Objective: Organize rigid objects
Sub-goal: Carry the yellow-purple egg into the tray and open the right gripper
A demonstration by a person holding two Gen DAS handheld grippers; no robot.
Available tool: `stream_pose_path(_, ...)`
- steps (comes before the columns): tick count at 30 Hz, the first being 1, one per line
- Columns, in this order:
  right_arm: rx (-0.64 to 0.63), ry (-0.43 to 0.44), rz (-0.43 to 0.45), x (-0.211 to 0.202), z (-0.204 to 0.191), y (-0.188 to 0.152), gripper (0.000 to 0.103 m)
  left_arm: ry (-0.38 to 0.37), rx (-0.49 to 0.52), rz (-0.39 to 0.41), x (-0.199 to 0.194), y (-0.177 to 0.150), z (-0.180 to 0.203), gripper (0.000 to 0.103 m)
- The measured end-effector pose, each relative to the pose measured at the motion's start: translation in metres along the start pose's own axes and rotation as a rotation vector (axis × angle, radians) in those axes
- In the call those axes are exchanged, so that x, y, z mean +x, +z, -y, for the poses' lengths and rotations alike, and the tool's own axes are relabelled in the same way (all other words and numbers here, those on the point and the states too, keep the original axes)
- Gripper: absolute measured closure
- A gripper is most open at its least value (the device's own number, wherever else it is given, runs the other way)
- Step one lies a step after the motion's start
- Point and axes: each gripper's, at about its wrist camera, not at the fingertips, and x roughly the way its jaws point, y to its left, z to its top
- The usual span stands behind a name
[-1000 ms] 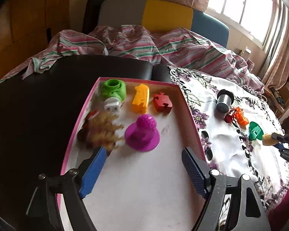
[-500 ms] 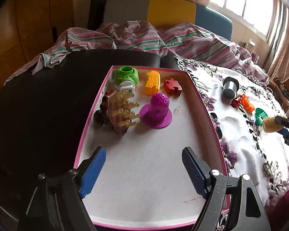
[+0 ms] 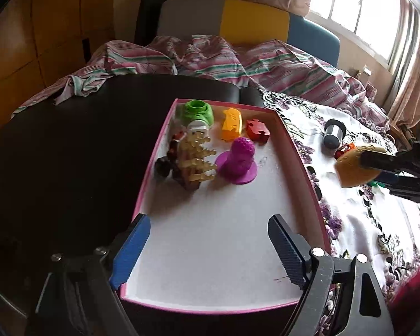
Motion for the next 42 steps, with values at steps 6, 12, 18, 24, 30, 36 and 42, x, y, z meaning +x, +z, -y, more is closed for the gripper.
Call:
stream_pose_path(6, -0.139, -0.080, -0.096, 0.033, -0.036, 0.006, 0.075, -0.004, -0.038, 0.003, -0.004, -0.005, -0.013, 0.016)
stream_pose_path(12, -0.198, -0.163, -0.193, 0.066, -0.047, 0.016, 0.075, -0.003, -0.053, 0.007, -0.006, -0.008, -0.021, 0.016)
stream_pose_path(18, -0.276, -0.238, -0.266, 0.096, -0.060, 0.026, 0.075, -0.001, -0.078, 0.016, -0.010, -0.008, -0.032, 0.015)
stream_pose_path(24, -0.341, -0.321, -0.231, 0.111, -0.072, 0.042, 0.073, -0.003, -0.102, 0.016, -0.013, -0.010, -0.041, 0.014)
stream_pose_path(30, -0.264, -0.282, -0.131, 0.098, -0.068, 0.062, 0.072, -0.006, -0.112, 0.020, -0.015, -0.012, -0.046, 0.013)
stream_pose_path(36, -0.261, -0.281, -0.073, 0.086, -0.069, 0.064, 0.072, -0.015, -0.116, 0.011, -0.012, -0.013, -0.043, 0.013)
stream_pose_path(42, -0.283, -0.279, -0.062, 0.082, -0.070, 0.054, 0.072, -0.012, -0.104, 0.007, -0.011, -0.013, -0.038, 0.012)
